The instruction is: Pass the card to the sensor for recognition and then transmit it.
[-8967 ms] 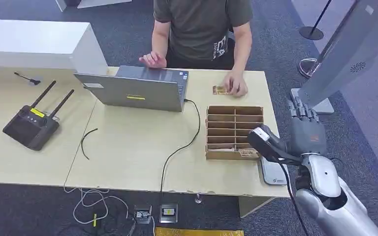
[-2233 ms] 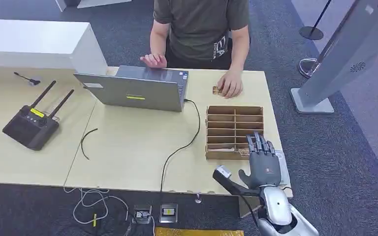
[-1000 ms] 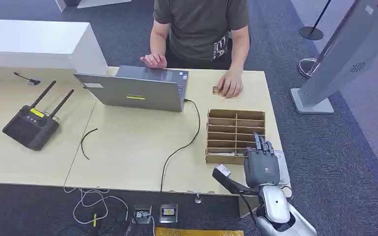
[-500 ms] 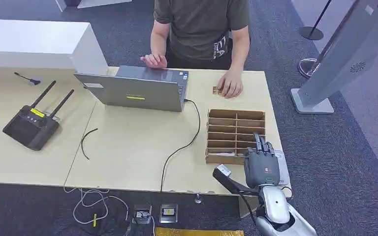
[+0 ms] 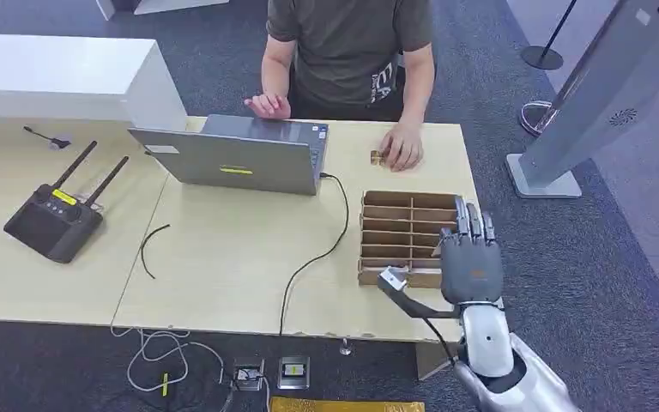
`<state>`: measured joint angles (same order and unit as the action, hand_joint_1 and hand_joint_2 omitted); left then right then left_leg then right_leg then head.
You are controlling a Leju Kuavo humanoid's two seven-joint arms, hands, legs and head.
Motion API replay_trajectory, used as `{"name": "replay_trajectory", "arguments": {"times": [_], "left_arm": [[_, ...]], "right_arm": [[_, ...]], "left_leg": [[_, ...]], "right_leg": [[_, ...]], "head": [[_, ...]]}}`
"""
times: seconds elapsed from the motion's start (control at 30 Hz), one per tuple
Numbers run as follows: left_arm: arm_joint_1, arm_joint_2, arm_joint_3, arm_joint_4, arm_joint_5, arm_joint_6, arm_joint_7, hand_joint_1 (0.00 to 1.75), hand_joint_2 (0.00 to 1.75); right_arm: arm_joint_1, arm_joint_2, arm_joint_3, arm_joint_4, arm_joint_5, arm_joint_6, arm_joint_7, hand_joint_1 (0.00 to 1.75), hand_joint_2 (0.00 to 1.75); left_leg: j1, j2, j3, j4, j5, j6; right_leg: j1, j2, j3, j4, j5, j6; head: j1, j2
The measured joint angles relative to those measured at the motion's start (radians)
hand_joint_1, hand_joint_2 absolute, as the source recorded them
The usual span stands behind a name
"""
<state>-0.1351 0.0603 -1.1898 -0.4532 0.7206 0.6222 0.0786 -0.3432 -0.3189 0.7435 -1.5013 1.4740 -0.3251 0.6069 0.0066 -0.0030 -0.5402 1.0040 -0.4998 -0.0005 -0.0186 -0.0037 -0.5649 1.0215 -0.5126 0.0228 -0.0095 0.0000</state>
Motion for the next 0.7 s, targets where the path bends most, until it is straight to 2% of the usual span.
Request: {"name": "replay_trajectory", "arguments": {"times": [0.13,0.27,0.47,0.7], "left_arm": [[-0.011,-0.003,0.0,0.003,-0.022,-0.023,0.001,0.0,0.0],[-0.022,-0.006,0.0,0.006,-0.031,-0.033,0.01,0.0,0.0],[-0.028,-0.009,0.0,0.01,-0.04,-0.036,0.01,0.0,0.0],[-0.039,-0.016,0.0,0.016,-0.059,-0.037,0.011,0.0,0.0]], "right_arm": [[-0.066,-0.02,-0.012,-0.114,0.026,0.045,-0.003,1.75,1.75],[-0.105,-0.024,-0.012,-0.172,0.019,0.044,-0.017,1.75,1.75],[-0.134,-0.024,-0.005,-0.175,-0.013,0.007,-0.024,1.75,1.75],[-0.168,-0.008,0.017,-0.115,-0.127,-0.044,-0.045,1.75,1.75]], "left_leg": [[0.0,0.0,0.0,0.0,0.0,0.0],[0.0,0.0,0.0,0.0,0.0,0.0],[0.0,0.0,0.0,0.0,0.0,0.0],[0.0,0.0,-0.001,0.0,0.0,0.0]], "right_leg": [[0.0,0.0,0.0,0.0,0.0,0.0],[0.0,0.0,0.0,0.0,0.0,0.0],[0.0,0.0,0.0,0.0,0.0,0.0],[0.0,-0.001,0.0,0.0,0.0,0.0]], "head": [[0.0,0.0],[0.0,0.0],[0.0,0.0],[0.0,0.0]]}}
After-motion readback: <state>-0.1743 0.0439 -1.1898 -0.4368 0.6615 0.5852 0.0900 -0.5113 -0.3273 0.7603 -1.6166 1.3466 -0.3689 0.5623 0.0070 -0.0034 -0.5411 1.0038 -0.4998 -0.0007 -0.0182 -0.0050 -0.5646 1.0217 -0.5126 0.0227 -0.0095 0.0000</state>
